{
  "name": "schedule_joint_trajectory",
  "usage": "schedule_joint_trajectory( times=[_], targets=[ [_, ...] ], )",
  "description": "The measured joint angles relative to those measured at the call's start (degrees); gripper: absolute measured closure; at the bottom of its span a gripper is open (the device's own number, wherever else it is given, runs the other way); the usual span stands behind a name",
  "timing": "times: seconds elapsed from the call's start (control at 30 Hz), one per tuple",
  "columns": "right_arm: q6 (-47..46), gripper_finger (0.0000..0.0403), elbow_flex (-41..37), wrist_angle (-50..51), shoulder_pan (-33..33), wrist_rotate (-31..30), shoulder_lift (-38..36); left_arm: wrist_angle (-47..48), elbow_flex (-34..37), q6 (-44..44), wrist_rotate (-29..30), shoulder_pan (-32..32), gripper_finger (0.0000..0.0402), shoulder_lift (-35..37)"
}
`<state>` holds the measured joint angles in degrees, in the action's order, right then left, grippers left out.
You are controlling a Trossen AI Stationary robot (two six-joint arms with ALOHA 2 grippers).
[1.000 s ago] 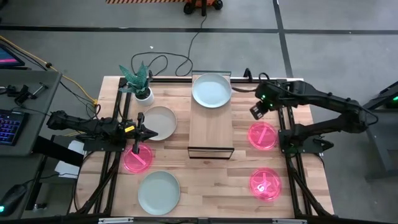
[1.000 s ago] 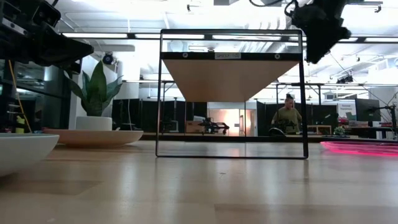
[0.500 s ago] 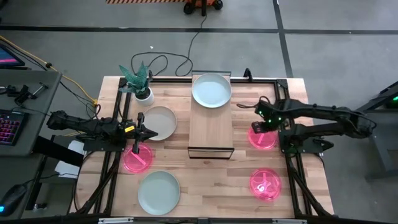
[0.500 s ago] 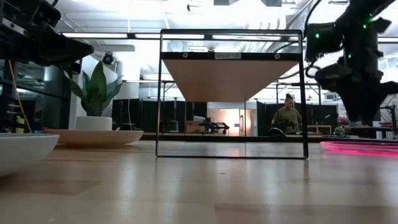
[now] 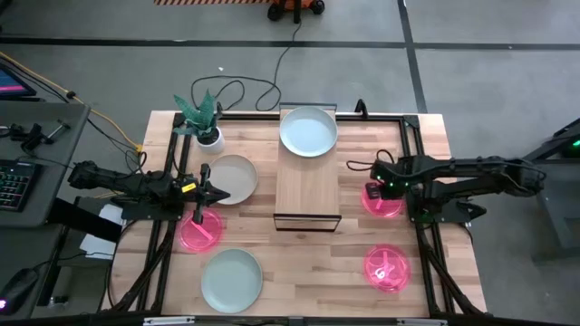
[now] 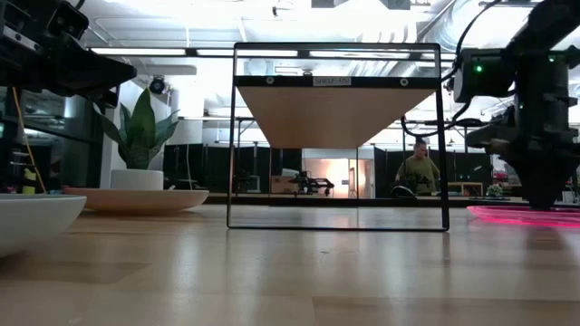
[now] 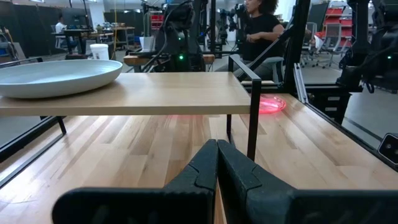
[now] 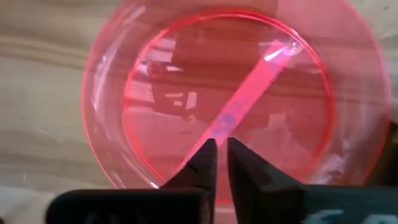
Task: Place and stack plates onto a shelf
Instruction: Put the top pink plate on the shelf
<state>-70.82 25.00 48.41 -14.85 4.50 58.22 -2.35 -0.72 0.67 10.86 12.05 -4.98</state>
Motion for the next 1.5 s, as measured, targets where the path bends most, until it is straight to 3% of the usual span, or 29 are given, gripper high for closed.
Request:
schedule_joint_trajectory(
  times=[0.3,0.6,0.93,1.17,1.33,1.5],
  targets=[
    [-8.49,0.0401,-0.7,-5.11,-0.43,-9.01,0.24,0.0,-0.01,0.0,0.0,-0.01,0.0401,-0.01],
    [-8.95,0.0402,-0.38,-9.62,-2.03,-8.62,8.31,0.0,-0.01,0.0,0.01,0.0,0.0401,0.01],
    [-15.04,0.0403,-0.8,-26.07,-7.29,-16.25,11.89,-0.01,-0.01,0.0,0.01,-0.01,0.0401,-0.01],
    [-3.5,0.0403,2.83,-26.35,-12.64,-15.68,8.17,0.0,0.01,0.0,0.01,0.0,0.0401,0.01],
    [9.21,0.0403,9.17,-14.32,-15.51,-15.66,2.98,0.0,0.01,0.0,0.01,-0.02,0.0401,-0.01],
    [18.16,0.0392,12.01,-1.59,-20.08,-10.62,2.27,-0.01,-0.01,0.0,0.0,-0.01,0.0401,0.0]
  ],
)
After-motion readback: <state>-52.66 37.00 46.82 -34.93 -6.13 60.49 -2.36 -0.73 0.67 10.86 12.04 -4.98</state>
